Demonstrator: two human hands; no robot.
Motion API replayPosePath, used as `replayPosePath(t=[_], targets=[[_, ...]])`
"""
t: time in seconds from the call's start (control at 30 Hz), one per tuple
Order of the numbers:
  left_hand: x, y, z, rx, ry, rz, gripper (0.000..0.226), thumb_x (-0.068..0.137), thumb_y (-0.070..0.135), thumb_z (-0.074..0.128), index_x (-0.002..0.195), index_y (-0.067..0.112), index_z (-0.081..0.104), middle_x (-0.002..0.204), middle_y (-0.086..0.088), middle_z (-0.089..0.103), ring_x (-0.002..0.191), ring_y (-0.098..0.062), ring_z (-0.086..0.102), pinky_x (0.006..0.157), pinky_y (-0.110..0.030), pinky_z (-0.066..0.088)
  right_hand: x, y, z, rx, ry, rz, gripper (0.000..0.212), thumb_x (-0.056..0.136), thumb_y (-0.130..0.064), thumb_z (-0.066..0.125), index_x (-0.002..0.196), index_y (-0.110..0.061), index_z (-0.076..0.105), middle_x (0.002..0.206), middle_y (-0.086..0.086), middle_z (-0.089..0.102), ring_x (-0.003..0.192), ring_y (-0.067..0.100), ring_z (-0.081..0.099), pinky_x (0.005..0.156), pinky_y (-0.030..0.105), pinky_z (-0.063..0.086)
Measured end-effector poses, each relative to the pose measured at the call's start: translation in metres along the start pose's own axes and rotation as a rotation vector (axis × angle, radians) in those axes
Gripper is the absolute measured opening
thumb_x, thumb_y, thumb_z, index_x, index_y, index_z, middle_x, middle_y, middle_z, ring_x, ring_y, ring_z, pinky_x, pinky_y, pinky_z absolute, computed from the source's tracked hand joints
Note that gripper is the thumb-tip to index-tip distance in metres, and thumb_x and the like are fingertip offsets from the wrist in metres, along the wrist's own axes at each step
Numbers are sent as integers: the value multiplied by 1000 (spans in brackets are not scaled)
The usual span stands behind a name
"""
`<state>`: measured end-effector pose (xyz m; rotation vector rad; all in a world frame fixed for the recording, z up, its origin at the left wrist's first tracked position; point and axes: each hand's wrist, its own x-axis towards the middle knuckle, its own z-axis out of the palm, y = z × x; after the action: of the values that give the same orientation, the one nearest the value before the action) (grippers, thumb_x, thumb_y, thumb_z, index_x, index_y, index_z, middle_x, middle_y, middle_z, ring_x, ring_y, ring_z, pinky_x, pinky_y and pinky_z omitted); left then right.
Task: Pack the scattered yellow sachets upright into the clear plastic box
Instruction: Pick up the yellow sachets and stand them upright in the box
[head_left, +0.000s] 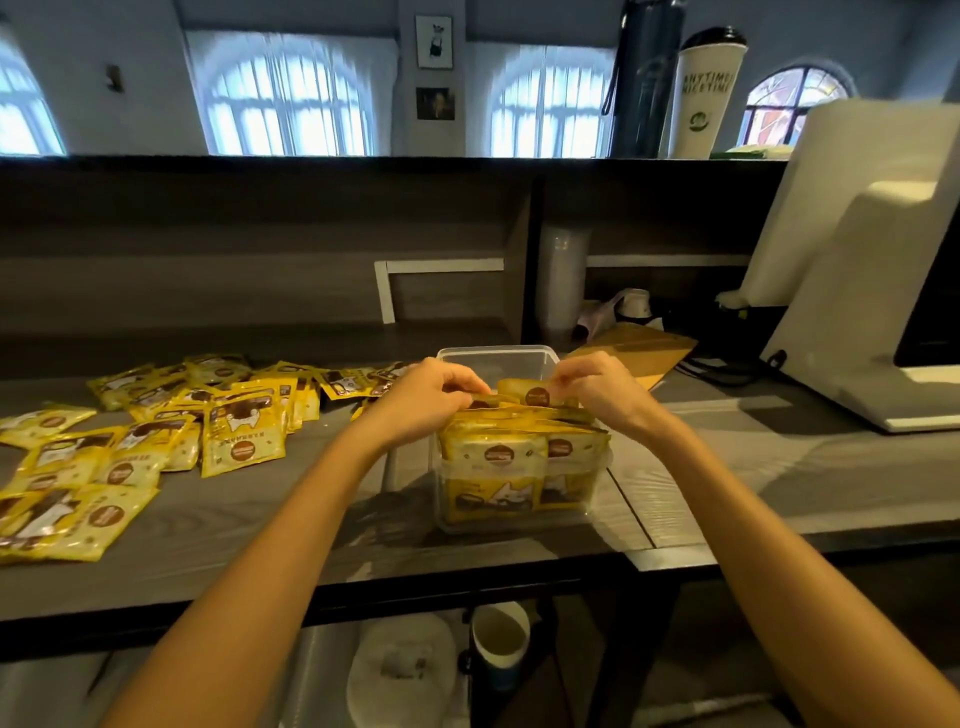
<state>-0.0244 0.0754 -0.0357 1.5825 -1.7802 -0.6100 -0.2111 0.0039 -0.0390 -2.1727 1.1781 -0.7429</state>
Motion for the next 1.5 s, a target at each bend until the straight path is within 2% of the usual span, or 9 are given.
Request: replayPosePath(t=[0.13, 0.3, 0.53, 0.73, 0.87, 1.07, 1.17, 1.33, 1.5], targets=[[6, 7, -8, 155, -97, -12, 23, 93, 10, 49, 109, 14, 66, 100, 3, 60, 97, -9, 56, 83, -23, 47, -4, 4, -4, 21, -69, -14, 33, 90, 2, 44, 66, -16, 57, 78, 2, 55, 89, 21, 50, 76, 29, 39], [8, 12, -8, 175, -98, -12, 21, 93, 9, 49, 106, 14, 65, 100, 1, 57, 94, -11, 54, 75, -19, 46, -7, 4, -10, 124, -106, -32, 30, 93, 3, 40, 112, 1, 63, 102, 5, 59, 97, 13, 52, 74, 10, 40], [0, 13, -11, 149, -189, -37, 25, 95, 15, 46, 109, 15, 67, 101, 4, 62, 96, -10, 58, 82, -23, 49, -7, -1, -6, 38, -170, -29, 27, 92, 0, 40, 93, 2, 67, 75, -2, 54, 73, 5, 49, 67, 13, 38], [-1, 14, -11, 188, -178, -44, 29, 97, 16, 41, 114, 16, 65, 105, 5, 59, 98, -8, 56, 82, -22, 48, -3, -4, -1, -24, -147, -6, 35, 92, -15, 46, 92, 14, 64, 87, 18, 57, 85, 25, 52, 75, 32, 39], [-1, 16, -12, 179, -99, -17, 30, 97, 12, 39, 118, 13, 61, 112, -1, 59, 104, -10, 53, 87, -25, 44, -1, -12, -1, -51, -97, -14, 31, 92, -18, 46, 93, 4, 68, 103, 18, 65, 95, 26, 58, 82, 33, 46], [-5, 16, -28, 189, 142, -5, 29, 96, 10, 41, 117, 13, 60, 111, -3, 62, 85, -15, 61, 63, -18, 48, 6, -46, 11, -37, 128, -108, 32, 90, -23, 47, 86, 1, 69, 89, 19, 68, 90, 29, 62, 76, 36, 51], [-14, 12, -41, 212, 279, -8, 29, 96, 11, 41, 118, 12, 60, 117, -7, 62, 97, -17, 60, 70, -20, 46, 7, -78, 31, -19, 209, -185, 29, 89, -22, 48, 88, -4, 70, 88, 15, 69, 85, 27, 63, 78, 42, 53], [-41, -9, -68, 264, 524, -79, 30, 96, 10, 39, 115, 11, 63, 117, -9, 64, 107, -19, 58, 84, -28, 44, 5, -126, 79, 86, 143, -252, 28, 92, -14, 43, 105, -9, 67, 96, 9, 67, 86, 20, 60, 74, 33, 50], [-71, -72, -88, 296, 635, -323, 32, 92, 5, 38, 109, 8, 65, 115, -13, 65, 108, -28, 58, 89, -37, 47, 14, -137, 143, 41, -50, -178, 28, 90, -11, 43, 104, -1, 65, 105, 18, 66, 97, 33, 61, 87, 49, 50]])
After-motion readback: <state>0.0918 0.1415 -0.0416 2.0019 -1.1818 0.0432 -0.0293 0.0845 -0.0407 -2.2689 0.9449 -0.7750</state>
